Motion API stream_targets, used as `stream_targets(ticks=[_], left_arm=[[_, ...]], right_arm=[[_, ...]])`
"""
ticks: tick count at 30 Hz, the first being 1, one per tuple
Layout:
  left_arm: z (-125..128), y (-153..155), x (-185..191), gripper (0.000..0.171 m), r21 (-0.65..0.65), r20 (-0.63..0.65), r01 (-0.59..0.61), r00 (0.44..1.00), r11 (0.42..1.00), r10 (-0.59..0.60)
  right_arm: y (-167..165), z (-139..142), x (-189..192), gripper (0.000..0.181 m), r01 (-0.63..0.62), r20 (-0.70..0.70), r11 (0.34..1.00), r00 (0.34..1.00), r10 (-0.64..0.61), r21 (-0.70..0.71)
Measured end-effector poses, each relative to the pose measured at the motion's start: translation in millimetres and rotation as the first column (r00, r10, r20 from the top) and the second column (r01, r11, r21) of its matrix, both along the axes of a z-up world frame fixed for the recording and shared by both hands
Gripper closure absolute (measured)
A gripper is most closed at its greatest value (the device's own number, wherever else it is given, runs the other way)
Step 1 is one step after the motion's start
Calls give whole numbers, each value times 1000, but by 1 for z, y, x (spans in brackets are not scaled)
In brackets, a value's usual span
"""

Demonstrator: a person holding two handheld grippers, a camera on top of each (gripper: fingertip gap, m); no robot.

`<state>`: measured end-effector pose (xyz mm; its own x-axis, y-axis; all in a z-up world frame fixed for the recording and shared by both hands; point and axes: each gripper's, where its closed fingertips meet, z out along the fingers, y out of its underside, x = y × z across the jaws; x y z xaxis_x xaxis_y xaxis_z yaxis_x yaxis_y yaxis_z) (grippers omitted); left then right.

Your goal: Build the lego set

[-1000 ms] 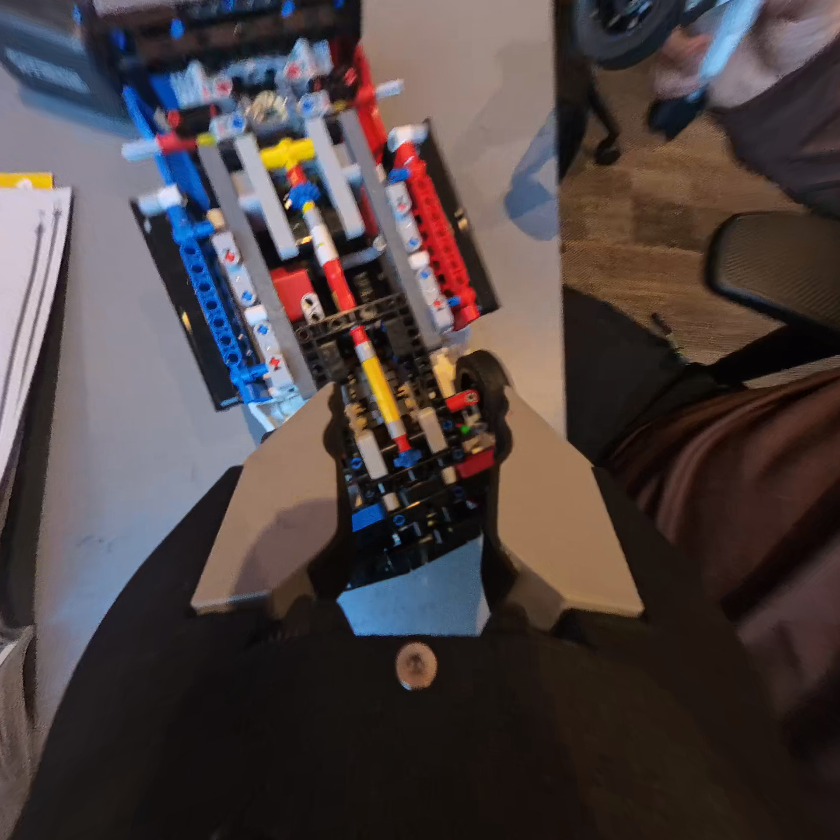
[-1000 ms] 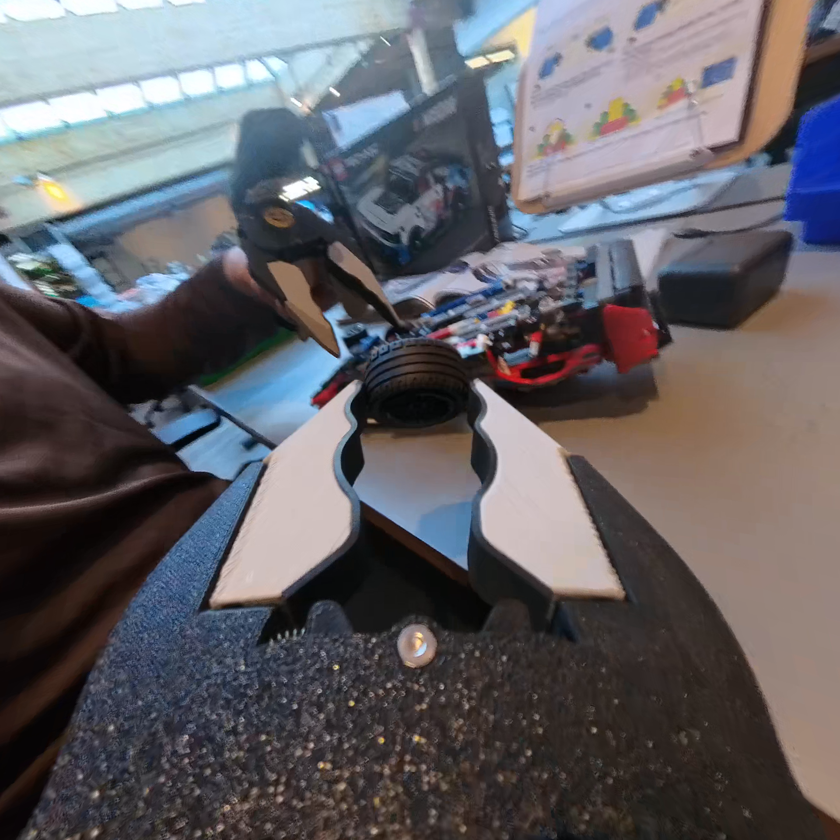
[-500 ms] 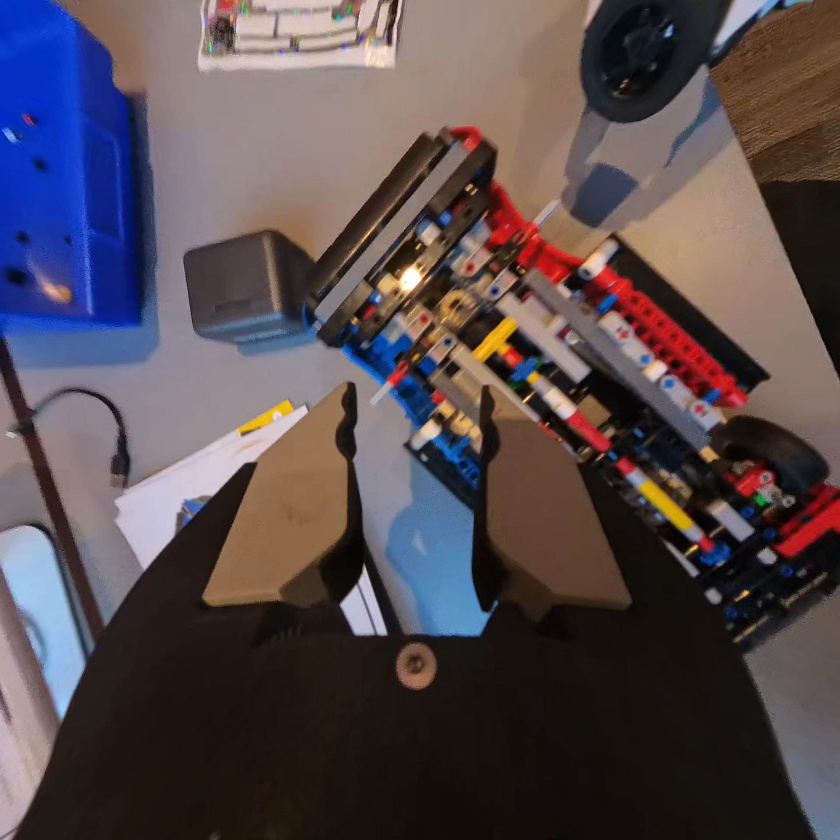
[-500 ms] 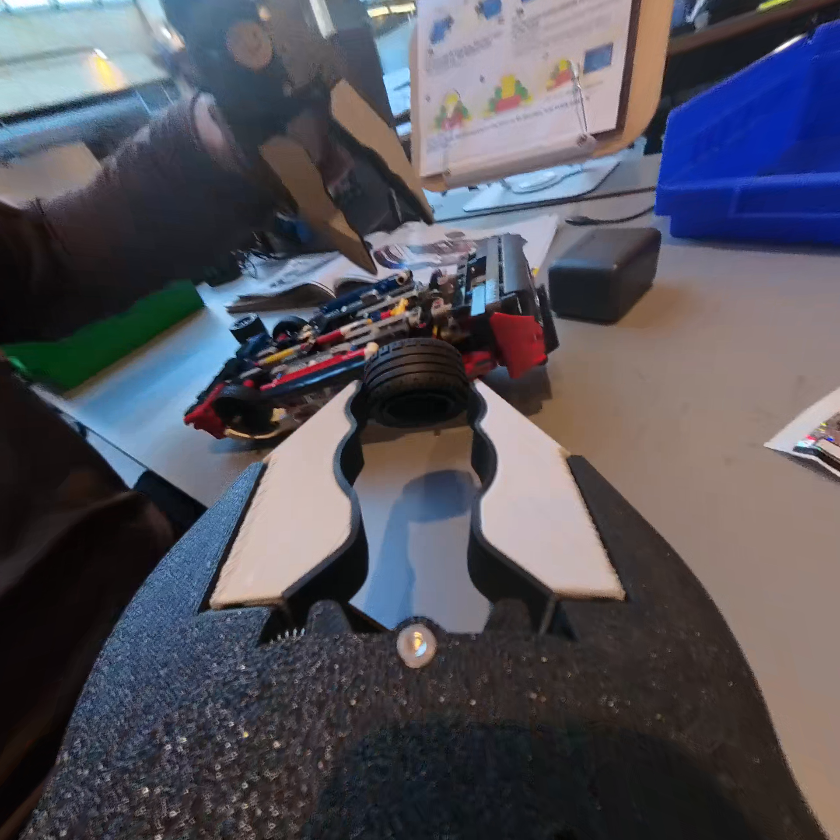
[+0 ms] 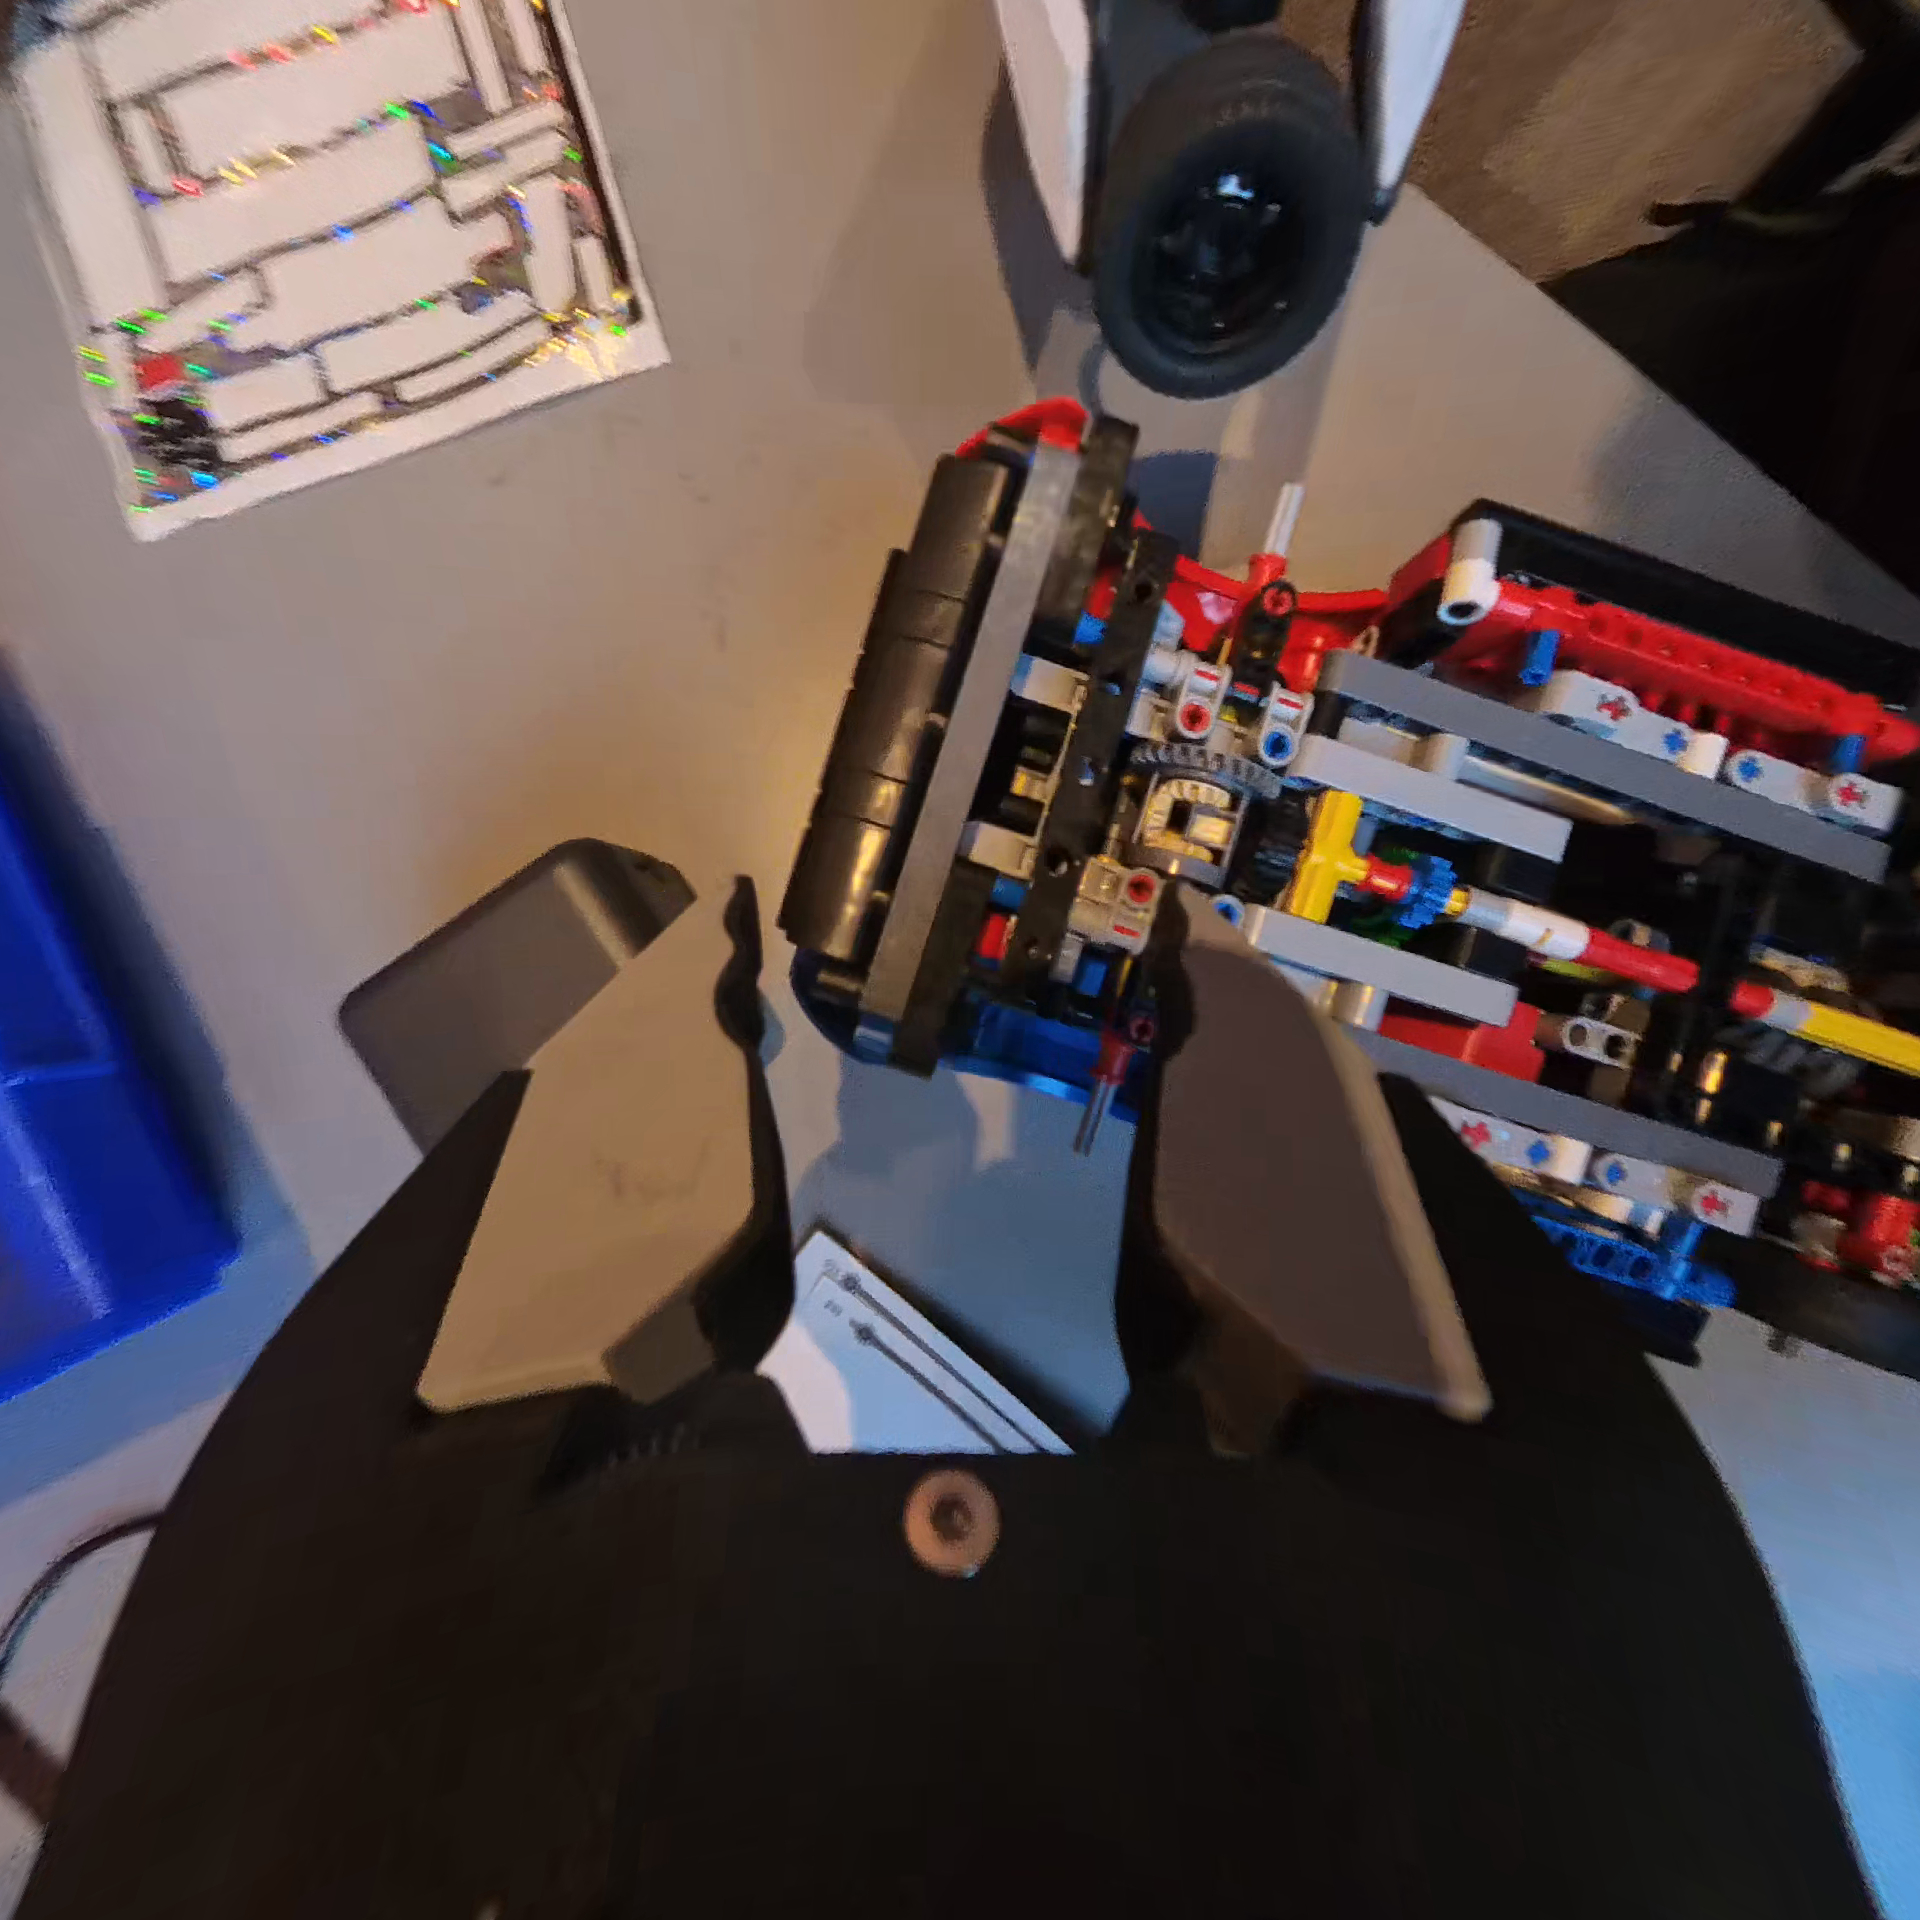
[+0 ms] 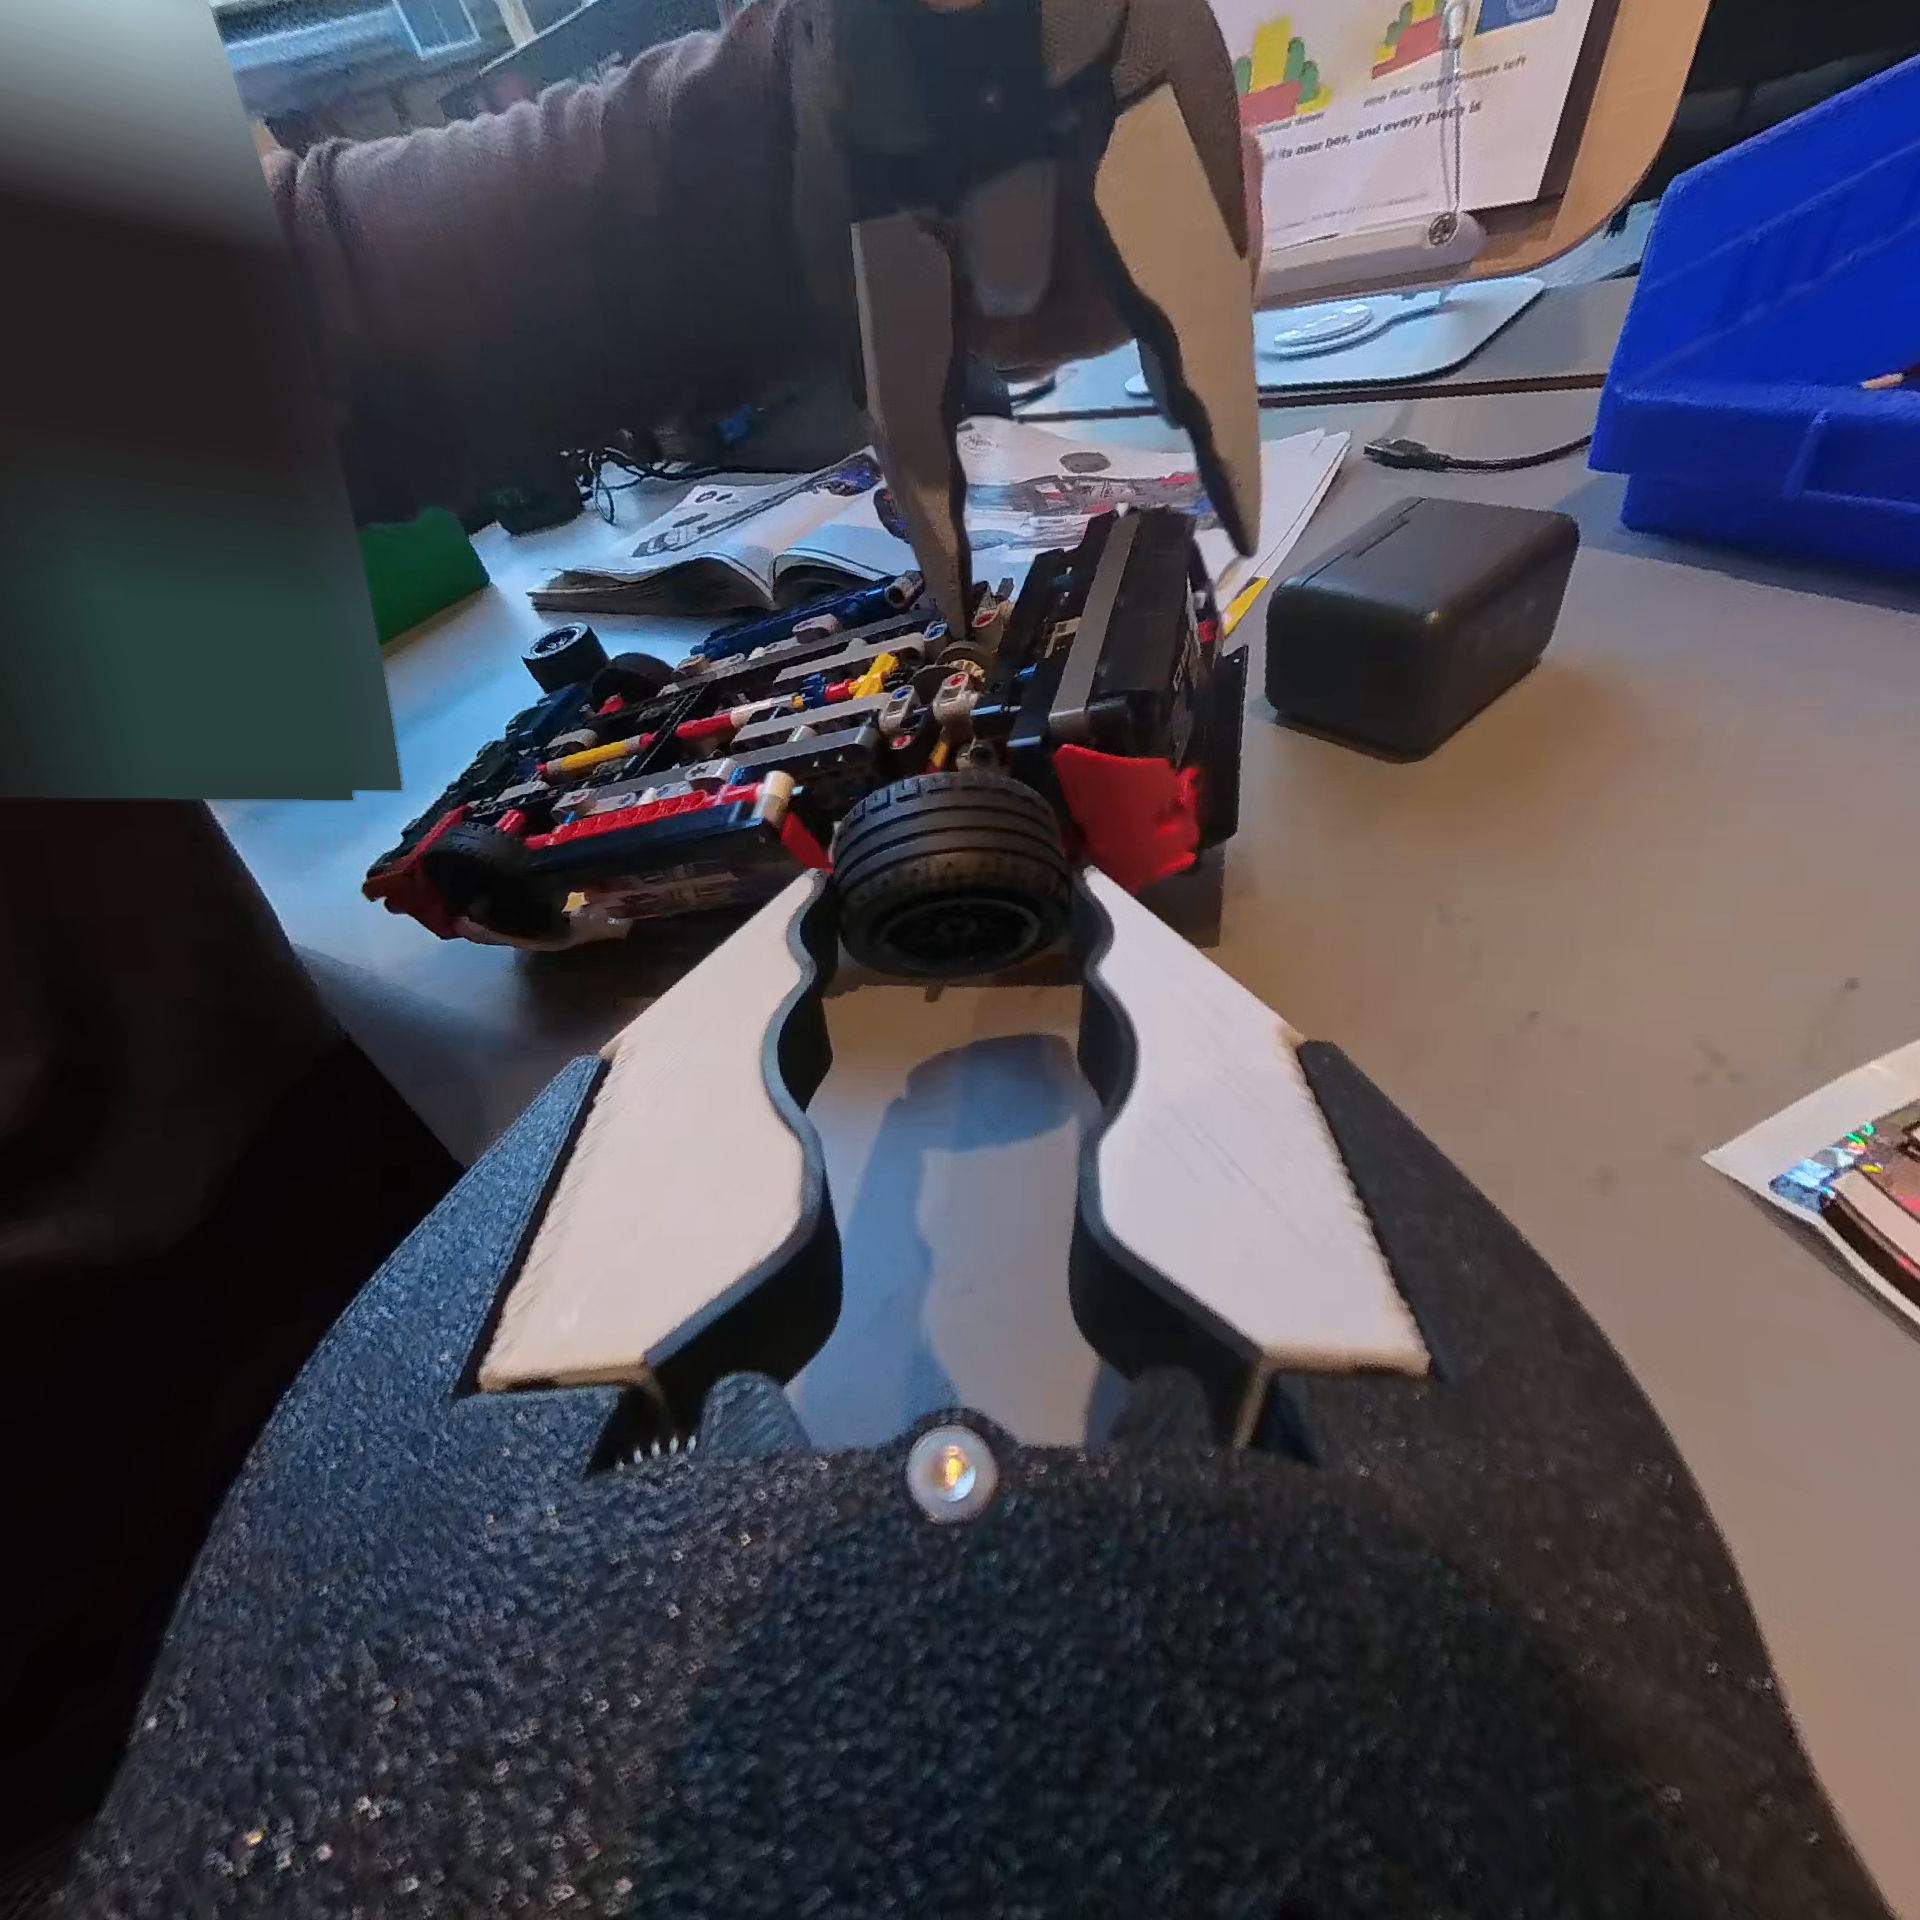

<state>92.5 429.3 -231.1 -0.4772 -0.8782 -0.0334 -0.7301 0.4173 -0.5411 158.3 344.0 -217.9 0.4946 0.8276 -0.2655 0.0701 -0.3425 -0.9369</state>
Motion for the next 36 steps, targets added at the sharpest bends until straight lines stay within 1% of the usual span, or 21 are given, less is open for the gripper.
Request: stream_targets(ticks=[1,2,4,7,10,12,13,17,19,21,22,23,25,26,27,30,33,34,36], left_arm=[[-1,-3,-1,102,-34,-6,2,1000,999,-3],[-1,-2,-1,102,-55,-13,-14,1000,998,14],[-4,-1,-3,103,-92,-42,-83,996,992,79],[-3,-2,-12,104,-97,-30,-171,985,981,168],[-2,-7,-29,104,-84,-21,-274,962,958,273],[-2,-14,-44,104,-83,-25,-353,936,932,352],[-1,-18,-51,104,-75,-15,-389,921,918,389],[1,-29,-78,104,-83,32,-536,841,840,540],[3,-31,-88,104,-74,64,-570,816,818,575],[13,-27,-91,103,-42,120,-602,789,797,602],[24,-26,-88,104,-36,158,-614,776,788,611],[37,-29,-82,109,-38,195,-609,773,792,604],[61,-37,-65,126,-49,286,-582,771,812,569],[67,-47,-55,136,-69,308,-544,786,836,536],[67,-58,-47,139,-87,302,-506,808,858,506],[48,-73,-33,143,-87,236,-457,853,885,465],[29,-69,-33,141,-34,209,-455,867,890,451],[26,-67,-33,140,-32,207,-457,867,889,453],[26,-71,-29,145,-68,207,-441,871,895,445]], right_arm=[[1,-2,-1,142,-12,1,1000,1000,12,-16],[1,-3,-2,142,-30,1,999,1000,30,-33],[1,-3,-4,142,-62,4,997,998,62,-52],[-1,2,-6,142,-114,48,993,992,115,-34],[1,4,-10,142,-172,72,985,982,173,-21],[2,7,-14,142,-214,51,977,975,214,-15],[4,9,-15,142,-214,45,977,976,214,-10],[-1,18,-21,142,-244,13,970,970,244,2],[-6,17,-27,142,-259,35,966,966,258,25],[-8,16,-35,142,-273,51,961,961,271,49],[-9,16,-39,142,-281,46,958,959,279,57],[-9,17,-42,142,-291,35,955,957,290,64],[-9,24,-47,142,-317,-9,943,947,320,101],[-9,27,-49,142,-327,-31,937,943,333,125],[-8,30,-50,142,-335,-47,932,938,345,140],[0,30,-52,142,-327,-49,929,939,340,174],[7,22,-54,142,-323,-17,931,944,331,167],[9,18,-55,142,-324,-3,933,945,328,155],[10,12,-57,142,-328,13,938,944,329,116]])
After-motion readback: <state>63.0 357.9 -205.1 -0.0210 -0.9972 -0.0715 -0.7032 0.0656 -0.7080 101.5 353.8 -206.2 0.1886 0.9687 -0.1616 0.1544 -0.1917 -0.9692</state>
